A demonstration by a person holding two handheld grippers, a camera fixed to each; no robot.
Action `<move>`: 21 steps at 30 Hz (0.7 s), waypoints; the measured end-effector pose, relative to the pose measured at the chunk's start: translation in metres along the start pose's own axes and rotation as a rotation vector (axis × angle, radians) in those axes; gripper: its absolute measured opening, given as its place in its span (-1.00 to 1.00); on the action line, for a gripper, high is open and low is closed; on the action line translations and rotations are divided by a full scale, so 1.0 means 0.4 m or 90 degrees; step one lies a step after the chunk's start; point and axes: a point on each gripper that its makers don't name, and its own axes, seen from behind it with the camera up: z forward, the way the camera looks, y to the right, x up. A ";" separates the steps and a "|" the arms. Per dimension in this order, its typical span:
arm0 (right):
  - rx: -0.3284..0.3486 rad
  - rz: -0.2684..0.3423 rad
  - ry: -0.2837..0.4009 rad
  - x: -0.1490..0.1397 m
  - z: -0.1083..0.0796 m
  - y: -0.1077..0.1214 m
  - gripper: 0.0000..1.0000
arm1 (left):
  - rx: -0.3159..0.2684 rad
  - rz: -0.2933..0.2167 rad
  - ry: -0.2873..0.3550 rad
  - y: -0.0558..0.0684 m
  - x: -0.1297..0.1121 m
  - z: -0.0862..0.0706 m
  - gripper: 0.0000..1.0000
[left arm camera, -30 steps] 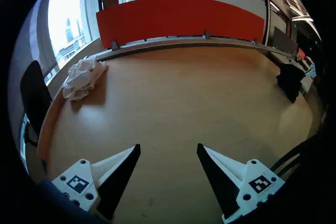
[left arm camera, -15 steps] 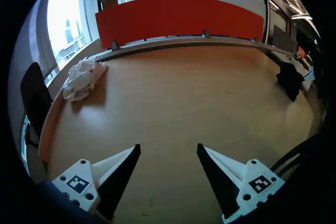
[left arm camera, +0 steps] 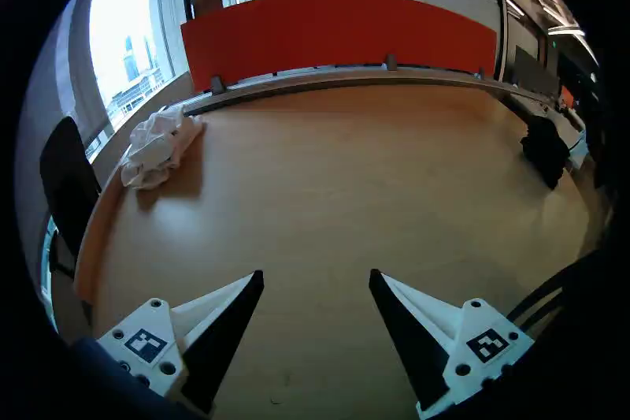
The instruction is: Fold towel
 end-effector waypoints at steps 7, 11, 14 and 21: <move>-0.008 0.010 0.002 -0.001 0.011 0.004 -0.89 | 0.003 0.001 -0.001 -0.005 0.001 -0.001 1.00; -0.013 0.015 0.005 0.002 0.011 0.010 -0.89 | 0.004 0.001 -0.001 -0.007 0.001 -0.001 1.00; -0.013 0.013 0.005 0.002 0.009 0.010 -0.89 | 0.005 0.002 -0.001 -0.008 0.001 -0.001 1.00; -0.014 0.012 0.010 0.004 0.006 0.003 -0.87 | 0.005 0.002 0.000 -0.012 -0.001 -0.003 1.00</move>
